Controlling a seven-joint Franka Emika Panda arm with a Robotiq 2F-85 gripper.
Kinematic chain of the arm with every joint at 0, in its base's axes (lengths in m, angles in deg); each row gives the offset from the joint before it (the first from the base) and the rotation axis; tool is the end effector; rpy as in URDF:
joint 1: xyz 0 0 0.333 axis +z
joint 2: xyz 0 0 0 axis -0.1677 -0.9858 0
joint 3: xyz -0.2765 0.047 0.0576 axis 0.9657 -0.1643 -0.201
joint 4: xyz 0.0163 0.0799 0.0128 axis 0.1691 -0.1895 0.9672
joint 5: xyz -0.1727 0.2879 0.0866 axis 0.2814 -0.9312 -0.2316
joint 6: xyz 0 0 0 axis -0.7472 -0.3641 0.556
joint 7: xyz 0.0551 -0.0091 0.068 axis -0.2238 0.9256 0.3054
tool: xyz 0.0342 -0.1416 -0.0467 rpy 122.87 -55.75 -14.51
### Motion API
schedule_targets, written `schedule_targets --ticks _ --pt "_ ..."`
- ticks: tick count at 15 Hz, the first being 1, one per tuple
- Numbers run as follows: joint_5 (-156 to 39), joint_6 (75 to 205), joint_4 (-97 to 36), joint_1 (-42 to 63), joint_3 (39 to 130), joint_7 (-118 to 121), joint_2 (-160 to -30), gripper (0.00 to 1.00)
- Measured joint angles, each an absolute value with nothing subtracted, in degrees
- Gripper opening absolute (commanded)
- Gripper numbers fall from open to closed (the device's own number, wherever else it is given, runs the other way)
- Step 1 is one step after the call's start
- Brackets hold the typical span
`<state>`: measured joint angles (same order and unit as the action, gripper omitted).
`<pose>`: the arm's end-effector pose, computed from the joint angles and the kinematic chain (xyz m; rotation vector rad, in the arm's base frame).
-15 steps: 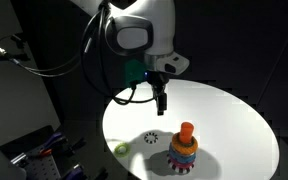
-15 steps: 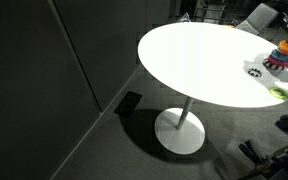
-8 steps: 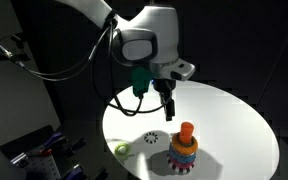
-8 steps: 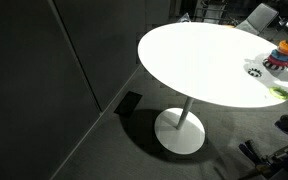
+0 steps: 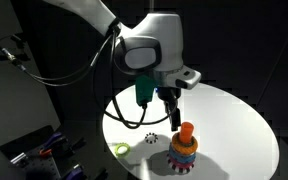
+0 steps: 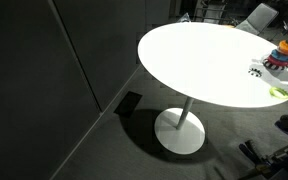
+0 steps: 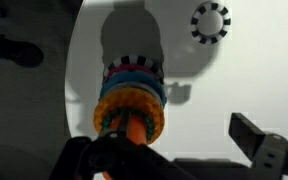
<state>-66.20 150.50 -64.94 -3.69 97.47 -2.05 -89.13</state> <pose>0.4600 -0.2643 0.2702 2.9089 -1.0958 0.2166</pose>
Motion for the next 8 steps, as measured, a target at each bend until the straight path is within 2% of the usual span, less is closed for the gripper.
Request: schedule_targets --ticks 8 --pt "-62.9 152.9 -65.2 -4.2 99.3 -3.0 -90.1 1.0"
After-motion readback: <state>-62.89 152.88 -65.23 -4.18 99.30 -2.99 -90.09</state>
